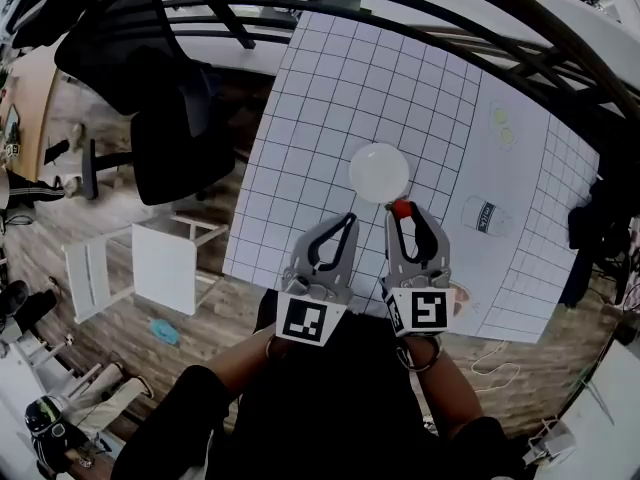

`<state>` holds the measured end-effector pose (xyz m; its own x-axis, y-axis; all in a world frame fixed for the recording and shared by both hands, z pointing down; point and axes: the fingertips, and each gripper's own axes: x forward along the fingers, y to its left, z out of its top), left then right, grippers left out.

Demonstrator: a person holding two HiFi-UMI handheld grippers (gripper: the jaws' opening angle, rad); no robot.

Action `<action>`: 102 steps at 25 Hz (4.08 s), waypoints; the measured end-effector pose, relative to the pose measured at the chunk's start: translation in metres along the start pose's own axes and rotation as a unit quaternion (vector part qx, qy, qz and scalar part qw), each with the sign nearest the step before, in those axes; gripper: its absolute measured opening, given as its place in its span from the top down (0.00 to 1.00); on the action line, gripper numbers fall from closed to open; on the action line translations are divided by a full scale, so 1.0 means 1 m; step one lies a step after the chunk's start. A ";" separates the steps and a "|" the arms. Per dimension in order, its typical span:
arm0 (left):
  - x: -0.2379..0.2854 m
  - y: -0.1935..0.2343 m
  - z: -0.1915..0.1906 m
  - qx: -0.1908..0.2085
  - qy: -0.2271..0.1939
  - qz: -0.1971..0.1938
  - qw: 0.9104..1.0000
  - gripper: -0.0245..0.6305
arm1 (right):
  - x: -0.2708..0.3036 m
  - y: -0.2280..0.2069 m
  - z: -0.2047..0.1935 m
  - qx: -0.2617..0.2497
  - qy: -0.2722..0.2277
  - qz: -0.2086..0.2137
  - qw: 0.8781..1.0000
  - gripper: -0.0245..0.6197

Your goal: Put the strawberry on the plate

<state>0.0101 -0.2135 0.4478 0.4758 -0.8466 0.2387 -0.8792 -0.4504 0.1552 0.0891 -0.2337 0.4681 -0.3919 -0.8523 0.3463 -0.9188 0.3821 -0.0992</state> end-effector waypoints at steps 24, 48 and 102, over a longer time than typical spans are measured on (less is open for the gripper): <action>0.027 0.027 -0.022 -0.024 0.036 0.001 0.999 0.95 | 0.076 -0.023 -0.115 -0.037 0.090 -0.002 0.995 0.76; 0.013 0.069 -0.037 -0.028 0.051 0.049 0.997 0.95 | 0.123 -0.036 -0.205 -0.048 0.179 -0.014 0.983 0.76; -0.006 0.053 -0.008 -0.012 0.016 0.039 0.999 0.95 | 0.072 -0.032 -0.130 0.021 0.120 -0.034 0.992 0.69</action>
<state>-0.0391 -0.2294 0.4623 0.4071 -0.8688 0.2818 -0.9129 -0.3767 0.1574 0.0963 -0.2612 0.6177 -0.3108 -0.7641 0.5653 -0.9459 0.3069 -0.1052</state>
